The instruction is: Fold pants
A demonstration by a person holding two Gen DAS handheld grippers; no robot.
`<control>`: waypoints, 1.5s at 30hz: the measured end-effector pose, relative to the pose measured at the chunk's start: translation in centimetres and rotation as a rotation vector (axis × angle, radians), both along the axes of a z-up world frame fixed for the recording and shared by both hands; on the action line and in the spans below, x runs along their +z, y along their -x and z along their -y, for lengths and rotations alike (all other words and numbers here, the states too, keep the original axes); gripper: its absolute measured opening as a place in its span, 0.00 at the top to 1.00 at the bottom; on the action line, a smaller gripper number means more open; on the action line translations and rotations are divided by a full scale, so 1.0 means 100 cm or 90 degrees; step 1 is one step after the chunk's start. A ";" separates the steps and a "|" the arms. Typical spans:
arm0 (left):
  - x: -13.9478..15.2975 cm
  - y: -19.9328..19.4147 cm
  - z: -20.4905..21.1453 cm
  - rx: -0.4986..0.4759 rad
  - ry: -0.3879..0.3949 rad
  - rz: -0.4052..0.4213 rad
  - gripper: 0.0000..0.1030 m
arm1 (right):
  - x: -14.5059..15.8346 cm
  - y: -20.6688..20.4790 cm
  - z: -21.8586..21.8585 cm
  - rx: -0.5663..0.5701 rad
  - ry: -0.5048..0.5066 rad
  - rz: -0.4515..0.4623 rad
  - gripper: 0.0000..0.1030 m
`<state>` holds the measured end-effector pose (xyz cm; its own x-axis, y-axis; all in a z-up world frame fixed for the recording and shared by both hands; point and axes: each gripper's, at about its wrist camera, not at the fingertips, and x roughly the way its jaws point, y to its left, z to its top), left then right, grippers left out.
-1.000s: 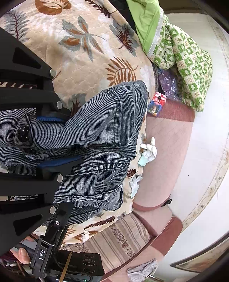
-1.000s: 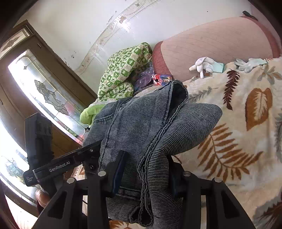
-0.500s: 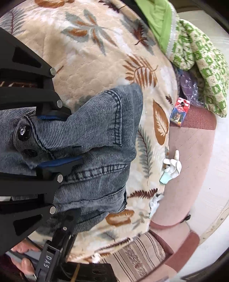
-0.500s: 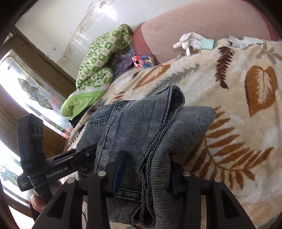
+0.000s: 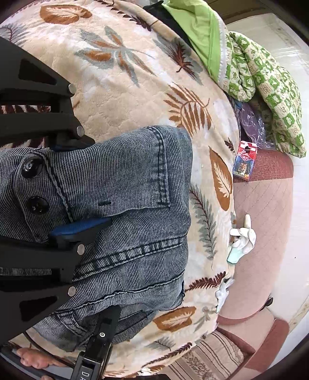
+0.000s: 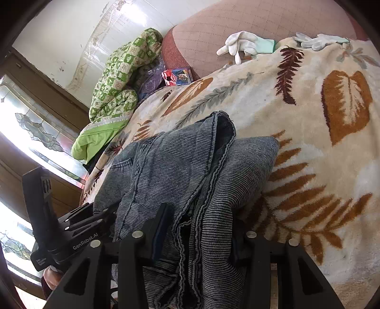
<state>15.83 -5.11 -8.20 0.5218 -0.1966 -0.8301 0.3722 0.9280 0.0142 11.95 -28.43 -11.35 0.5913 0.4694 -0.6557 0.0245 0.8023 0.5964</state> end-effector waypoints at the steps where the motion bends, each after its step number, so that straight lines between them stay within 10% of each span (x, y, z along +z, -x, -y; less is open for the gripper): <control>1: 0.000 -0.001 0.000 0.000 -0.001 0.000 0.55 | -0.001 0.000 0.000 -0.001 -0.001 -0.001 0.56; 19: -0.007 -0.005 -0.001 0.009 -0.017 0.005 0.48 | -0.012 -0.001 0.002 -0.006 -0.005 -0.023 0.55; 31: -0.019 -0.023 -0.022 0.073 0.011 -0.044 0.11 | -0.019 0.000 0.005 -0.014 -0.027 -0.037 0.47; 37: -0.030 -0.033 -0.039 0.094 0.082 -0.106 0.05 | -0.019 0.000 0.006 -0.012 -0.029 -0.036 0.44; 45: -0.026 -0.027 -0.032 0.089 0.034 -0.064 0.03 | -0.013 0.003 0.003 -0.011 -0.004 -0.046 0.39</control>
<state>18.51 -1.93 -10.77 0.4615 -0.1732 -0.8701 0.2365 0.9693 -0.0675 11.62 -28.72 -12.65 0.5510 0.4639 -0.6937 0.0813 0.7975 0.5979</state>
